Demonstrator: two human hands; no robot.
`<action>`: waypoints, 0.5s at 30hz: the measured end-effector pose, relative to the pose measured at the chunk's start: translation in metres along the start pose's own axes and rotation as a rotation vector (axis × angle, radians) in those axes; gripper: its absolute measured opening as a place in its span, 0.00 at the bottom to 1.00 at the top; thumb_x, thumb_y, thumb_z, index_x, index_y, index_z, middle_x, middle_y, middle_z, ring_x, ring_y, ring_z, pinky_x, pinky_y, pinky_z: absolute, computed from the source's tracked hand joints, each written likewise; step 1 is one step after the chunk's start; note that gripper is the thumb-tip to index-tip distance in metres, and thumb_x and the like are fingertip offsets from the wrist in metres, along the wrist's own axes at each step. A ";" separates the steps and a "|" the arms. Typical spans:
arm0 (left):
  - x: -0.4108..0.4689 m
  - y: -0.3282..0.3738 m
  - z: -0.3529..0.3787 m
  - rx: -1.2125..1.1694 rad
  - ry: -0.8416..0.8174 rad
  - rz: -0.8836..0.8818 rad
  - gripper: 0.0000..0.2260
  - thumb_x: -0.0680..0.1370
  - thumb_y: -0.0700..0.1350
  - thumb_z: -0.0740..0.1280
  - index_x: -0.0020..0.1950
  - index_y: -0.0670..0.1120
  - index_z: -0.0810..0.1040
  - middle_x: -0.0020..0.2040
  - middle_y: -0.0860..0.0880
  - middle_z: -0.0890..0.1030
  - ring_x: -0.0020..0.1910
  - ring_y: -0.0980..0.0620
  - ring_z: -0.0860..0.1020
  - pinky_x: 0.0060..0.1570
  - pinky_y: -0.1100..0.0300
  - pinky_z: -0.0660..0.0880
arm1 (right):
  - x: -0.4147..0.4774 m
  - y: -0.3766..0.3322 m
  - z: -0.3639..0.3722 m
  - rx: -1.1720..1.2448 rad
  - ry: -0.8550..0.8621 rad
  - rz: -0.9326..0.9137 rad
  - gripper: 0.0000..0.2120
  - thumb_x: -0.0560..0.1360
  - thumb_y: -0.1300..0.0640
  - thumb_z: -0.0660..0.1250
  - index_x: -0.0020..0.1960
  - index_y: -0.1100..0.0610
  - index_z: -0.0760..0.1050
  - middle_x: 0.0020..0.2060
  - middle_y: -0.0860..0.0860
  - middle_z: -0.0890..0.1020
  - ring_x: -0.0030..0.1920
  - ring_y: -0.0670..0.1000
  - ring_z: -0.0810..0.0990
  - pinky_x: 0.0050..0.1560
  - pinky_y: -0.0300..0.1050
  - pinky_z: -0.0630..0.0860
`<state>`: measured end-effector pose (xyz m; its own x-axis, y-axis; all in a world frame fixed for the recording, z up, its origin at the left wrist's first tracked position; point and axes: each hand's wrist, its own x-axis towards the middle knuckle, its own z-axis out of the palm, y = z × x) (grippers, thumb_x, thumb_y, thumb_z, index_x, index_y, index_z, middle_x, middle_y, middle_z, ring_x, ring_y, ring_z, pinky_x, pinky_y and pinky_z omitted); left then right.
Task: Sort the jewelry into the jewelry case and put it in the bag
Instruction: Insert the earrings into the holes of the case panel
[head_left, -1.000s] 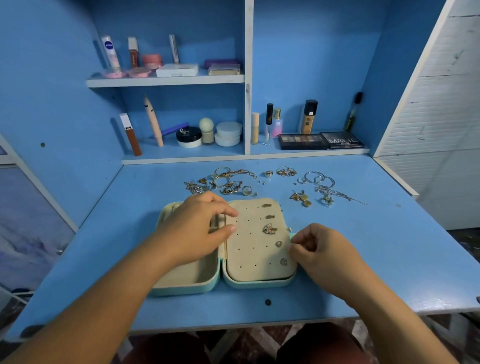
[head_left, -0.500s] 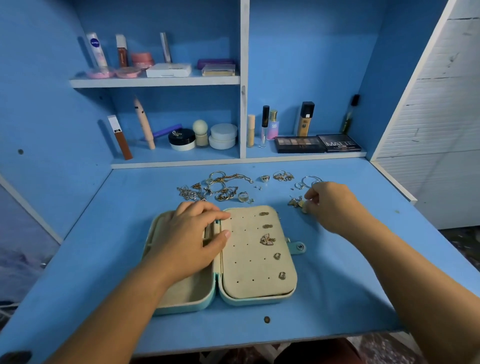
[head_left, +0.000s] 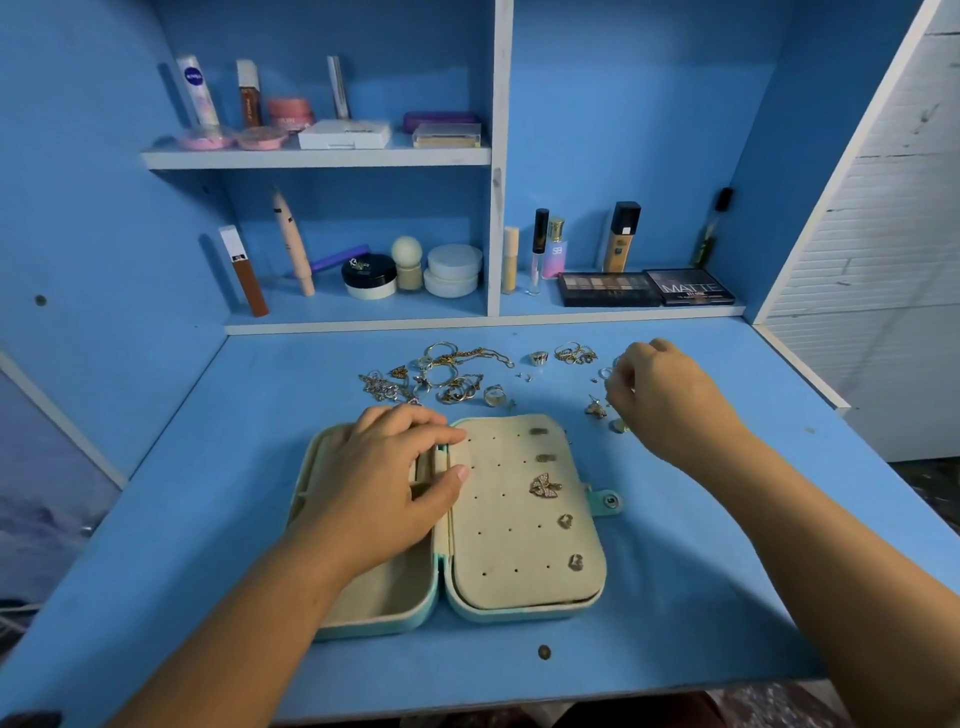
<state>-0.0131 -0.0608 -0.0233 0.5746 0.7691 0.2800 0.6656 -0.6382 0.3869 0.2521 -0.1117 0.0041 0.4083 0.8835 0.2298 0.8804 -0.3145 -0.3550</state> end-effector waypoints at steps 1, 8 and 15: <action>0.000 0.001 -0.001 0.009 0.024 0.005 0.22 0.71 0.67 0.56 0.59 0.62 0.78 0.57 0.66 0.74 0.60 0.63 0.69 0.57 0.58 0.61 | -0.007 -0.007 -0.004 0.092 0.031 -0.042 0.08 0.78 0.55 0.60 0.46 0.59 0.74 0.43 0.53 0.76 0.41 0.54 0.75 0.41 0.46 0.73; 0.005 0.032 -0.018 -0.250 0.122 0.065 0.14 0.73 0.52 0.73 0.57 0.58 0.80 0.50 0.67 0.79 0.53 0.67 0.75 0.50 0.76 0.67 | -0.049 -0.061 -0.005 0.784 -0.347 0.029 0.09 0.78 0.52 0.62 0.40 0.51 0.75 0.31 0.50 0.72 0.29 0.46 0.68 0.31 0.38 0.67; -0.002 0.057 -0.025 -0.430 0.201 0.025 0.10 0.71 0.47 0.75 0.52 0.55 0.83 0.43 0.63 0.83 0.47 0.71 0.77 0.43 0.78 0.70 | -0.059 -0.068 0.003 1.131 -0.445 0.202 0.11 0.78 0.52 0.62 0.42 0.56 0.78 0.31 0.50 0.73 0.33 0.48 0.68 0.38 0.45 0.66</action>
<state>0.0116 -0.0980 0.0203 0.4561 0.7726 0.4416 0.3709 -0.6161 0.6949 0.1674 -0.1414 0.0124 0.2003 0.9648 -0.1706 0.0160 -0.1774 -0.9840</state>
